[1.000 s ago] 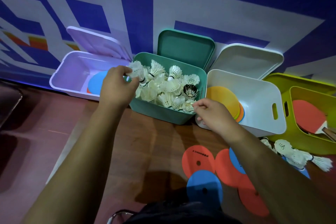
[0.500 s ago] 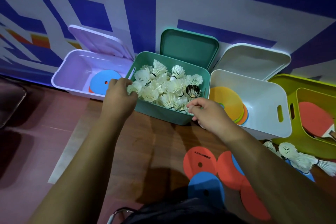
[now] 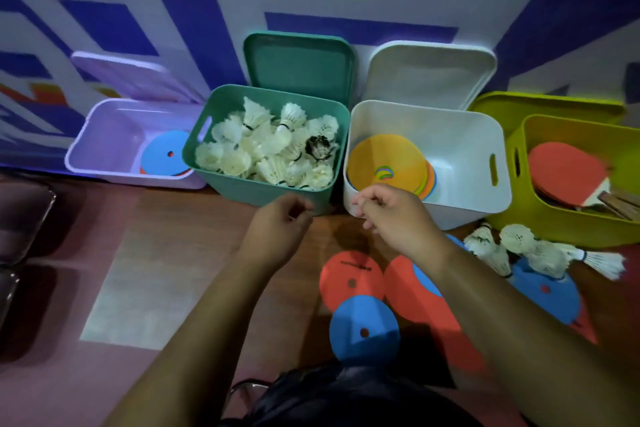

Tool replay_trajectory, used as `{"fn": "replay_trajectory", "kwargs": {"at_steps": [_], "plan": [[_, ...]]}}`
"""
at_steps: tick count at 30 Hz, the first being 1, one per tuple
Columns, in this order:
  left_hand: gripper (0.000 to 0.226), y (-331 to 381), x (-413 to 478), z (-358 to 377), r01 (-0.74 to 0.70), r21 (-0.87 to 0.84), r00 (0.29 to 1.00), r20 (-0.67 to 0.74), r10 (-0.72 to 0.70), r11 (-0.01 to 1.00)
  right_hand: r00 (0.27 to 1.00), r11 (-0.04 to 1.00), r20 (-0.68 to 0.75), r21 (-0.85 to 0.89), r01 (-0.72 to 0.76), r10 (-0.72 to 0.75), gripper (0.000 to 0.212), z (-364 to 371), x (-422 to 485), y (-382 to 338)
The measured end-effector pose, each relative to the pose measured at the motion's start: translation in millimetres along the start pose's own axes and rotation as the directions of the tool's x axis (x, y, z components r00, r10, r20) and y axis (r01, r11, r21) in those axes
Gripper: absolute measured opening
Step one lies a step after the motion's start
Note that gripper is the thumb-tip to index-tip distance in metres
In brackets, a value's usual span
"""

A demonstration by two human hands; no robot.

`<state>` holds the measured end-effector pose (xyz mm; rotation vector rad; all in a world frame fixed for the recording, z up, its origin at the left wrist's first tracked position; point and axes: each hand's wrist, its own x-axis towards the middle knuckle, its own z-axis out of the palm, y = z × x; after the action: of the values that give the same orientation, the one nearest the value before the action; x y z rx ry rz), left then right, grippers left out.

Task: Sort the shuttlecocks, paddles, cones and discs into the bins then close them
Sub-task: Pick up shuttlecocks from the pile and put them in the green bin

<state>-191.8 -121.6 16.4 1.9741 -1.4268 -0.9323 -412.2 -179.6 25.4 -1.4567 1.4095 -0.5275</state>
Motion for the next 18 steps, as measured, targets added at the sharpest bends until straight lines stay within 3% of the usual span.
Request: {"fn": "replay_trajectory", "kwargs": {"at_steps": [5, 13, 18], "plan": [[0.013, 46.4, -17.5, 72.2, -0.03, 0.035, 0.984, 0.174, 0.024, 0.999, 0.996, 0.998, -0.072, 0.032, -0.049, 0.051, 0.018, -58.7, -40.4, 55.7], [0.02, 131.5, -32.5, 199.7, -0.23, 0.073, 0.896, 0.404, 0.182, 0.97, 0.945, 0.964, -0.215, 0.159, -0.214, 0.245, 0.019, -154.4, -107.7, 161.5], [0.019, 163.9, -41.0, 265.6, -0.25, 0.101, 0.852, 0.496, 0.169, 0.963, 0.899, 0.937, -0.278, 0.184, -0.295, 0.338, 0.02, -201.2, -139.9, 224.2]]}}
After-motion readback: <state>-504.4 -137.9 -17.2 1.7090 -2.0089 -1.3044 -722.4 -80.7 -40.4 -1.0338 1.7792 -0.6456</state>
